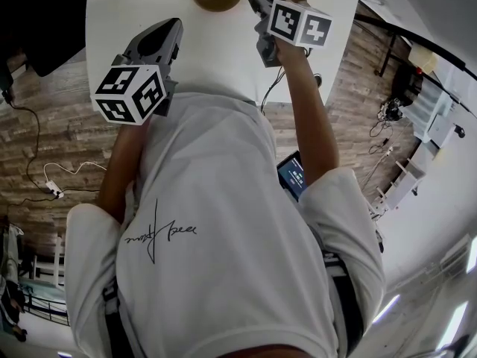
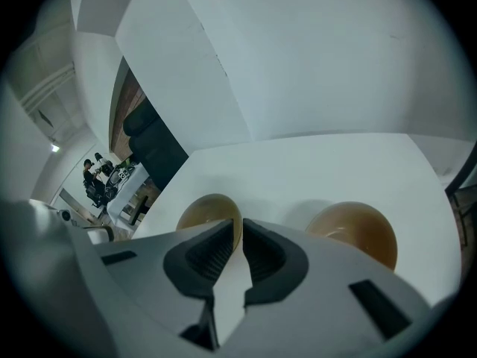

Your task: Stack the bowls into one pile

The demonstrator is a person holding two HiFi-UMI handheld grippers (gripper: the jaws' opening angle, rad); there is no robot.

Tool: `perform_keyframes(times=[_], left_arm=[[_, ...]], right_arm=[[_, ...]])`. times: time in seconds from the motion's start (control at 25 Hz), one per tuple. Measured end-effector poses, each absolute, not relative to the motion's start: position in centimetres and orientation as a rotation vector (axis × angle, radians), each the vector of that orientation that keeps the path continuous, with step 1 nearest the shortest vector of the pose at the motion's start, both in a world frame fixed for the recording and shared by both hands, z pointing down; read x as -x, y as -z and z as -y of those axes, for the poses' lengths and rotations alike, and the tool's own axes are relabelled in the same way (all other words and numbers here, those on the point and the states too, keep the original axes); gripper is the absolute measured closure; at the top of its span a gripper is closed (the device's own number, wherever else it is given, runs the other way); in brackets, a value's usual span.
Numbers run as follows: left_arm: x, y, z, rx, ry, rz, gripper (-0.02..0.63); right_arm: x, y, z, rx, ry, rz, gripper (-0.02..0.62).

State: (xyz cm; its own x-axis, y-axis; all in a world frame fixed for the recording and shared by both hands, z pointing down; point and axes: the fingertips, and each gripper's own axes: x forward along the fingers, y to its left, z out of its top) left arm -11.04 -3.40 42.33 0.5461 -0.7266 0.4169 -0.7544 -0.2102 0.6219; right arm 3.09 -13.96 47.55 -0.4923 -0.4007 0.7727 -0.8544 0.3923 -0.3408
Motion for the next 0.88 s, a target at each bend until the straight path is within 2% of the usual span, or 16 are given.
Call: perform_keyframes(times=[0.44, 0.88], left_arm=[[8.7, -42.3, 3.0, -2.003, -0.140, 1.154, 0.603], [7.0, -42.5, 2.7, -2.027, -0.185, 1.119, 0.603]], right_arm=[[-6.4, -47.2, 13.1, -1.145, -1.035, 2.069, 0.577], [-10.2, -47.4, 12.1, -1.227, -1.071, 2.048, 0.577]])
